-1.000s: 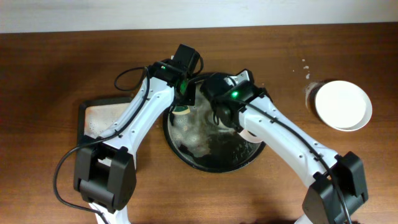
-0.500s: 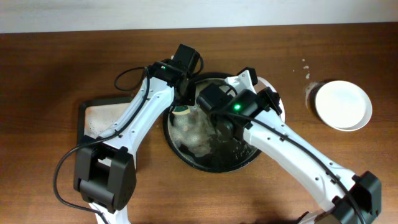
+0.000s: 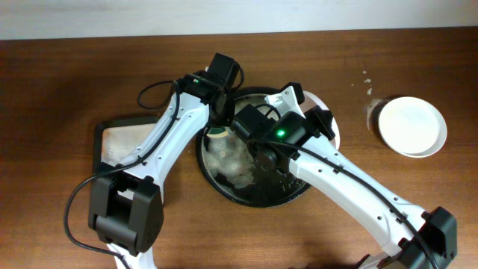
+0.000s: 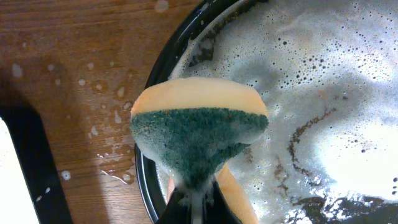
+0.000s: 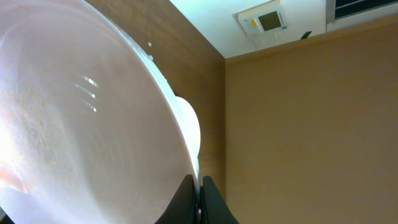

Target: Clean dirty plates on tray and stack at the side

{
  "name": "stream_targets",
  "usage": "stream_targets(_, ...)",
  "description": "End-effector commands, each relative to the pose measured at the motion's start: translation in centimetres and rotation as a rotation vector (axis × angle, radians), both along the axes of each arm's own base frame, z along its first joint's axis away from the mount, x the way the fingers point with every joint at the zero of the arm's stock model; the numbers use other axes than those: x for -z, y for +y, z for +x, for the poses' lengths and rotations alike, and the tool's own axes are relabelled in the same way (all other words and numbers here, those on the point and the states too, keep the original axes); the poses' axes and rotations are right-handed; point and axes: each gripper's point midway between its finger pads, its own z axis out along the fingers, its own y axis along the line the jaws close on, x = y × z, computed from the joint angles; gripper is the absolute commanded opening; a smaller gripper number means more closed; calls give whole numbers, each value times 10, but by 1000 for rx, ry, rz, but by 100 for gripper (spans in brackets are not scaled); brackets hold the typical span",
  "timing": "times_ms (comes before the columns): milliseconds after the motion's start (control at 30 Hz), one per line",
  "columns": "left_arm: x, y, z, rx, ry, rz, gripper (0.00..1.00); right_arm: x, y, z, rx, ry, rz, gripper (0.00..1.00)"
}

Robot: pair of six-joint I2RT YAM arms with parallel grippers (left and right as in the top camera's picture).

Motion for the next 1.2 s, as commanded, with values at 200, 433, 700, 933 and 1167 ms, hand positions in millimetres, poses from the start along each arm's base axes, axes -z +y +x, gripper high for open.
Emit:
stream_targets(200, -15, 0, 4, 6, -32, -19, 1, -21, -1, 0, 4, -81, 13, 4)
stream_targets(433, -15, 0, 4, 6, -32, -19, 0, -21, -1, 0, 4, -81, 13, 4)
stream_targets(700, -15, 0, 4, 6, -31, -18, 0, -20, -2, 0, 14, -92, 25, 4)
stream_targets(933, -15, 19, 3, 16, 25, -73, 0, -20, -2, 0, 13, -90, 27, 4)
stream_targets(1167, -38, 186, -29, -344, 138, 9, 0, -19, -1, 0, 13, -85, 35, 4)
